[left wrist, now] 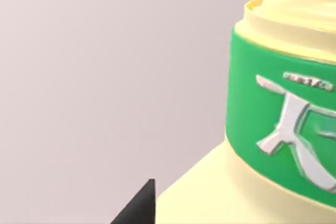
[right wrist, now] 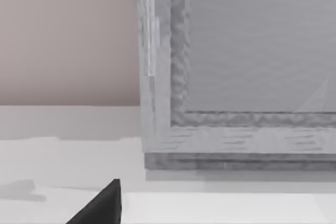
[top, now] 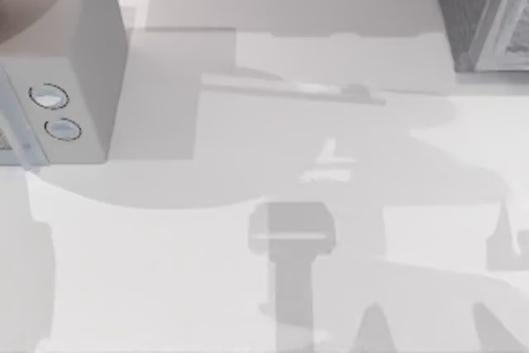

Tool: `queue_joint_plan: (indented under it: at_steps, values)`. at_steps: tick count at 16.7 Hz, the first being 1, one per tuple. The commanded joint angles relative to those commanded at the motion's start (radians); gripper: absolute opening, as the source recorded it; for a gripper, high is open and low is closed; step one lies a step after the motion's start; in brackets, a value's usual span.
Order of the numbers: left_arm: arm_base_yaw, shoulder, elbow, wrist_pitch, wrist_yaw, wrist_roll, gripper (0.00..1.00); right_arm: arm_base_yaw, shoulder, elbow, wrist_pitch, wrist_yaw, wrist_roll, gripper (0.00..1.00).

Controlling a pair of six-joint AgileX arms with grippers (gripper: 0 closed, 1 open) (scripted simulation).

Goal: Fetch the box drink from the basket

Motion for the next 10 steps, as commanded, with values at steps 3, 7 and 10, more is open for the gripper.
queue_joint_plan:
  at_steps: [3,7,10]
  values:
    - [-0.001,0.007,0.143,-0.131,0.0,0.003,0.0,0.0,0.0,0.0,0.0,0.0,0.0,1.0]
    - [0.01,0.015,0.236,-0.223,0.001,-0.001,0.0,0.0,0.0,0.0,0.0,0.0,0.0,1.0]
    - [0.011,0.015,0.239,-0.226,0.001,-0.001,0.0,0.0,0.0,0.0,0.0,0.0,0.0,1.0]
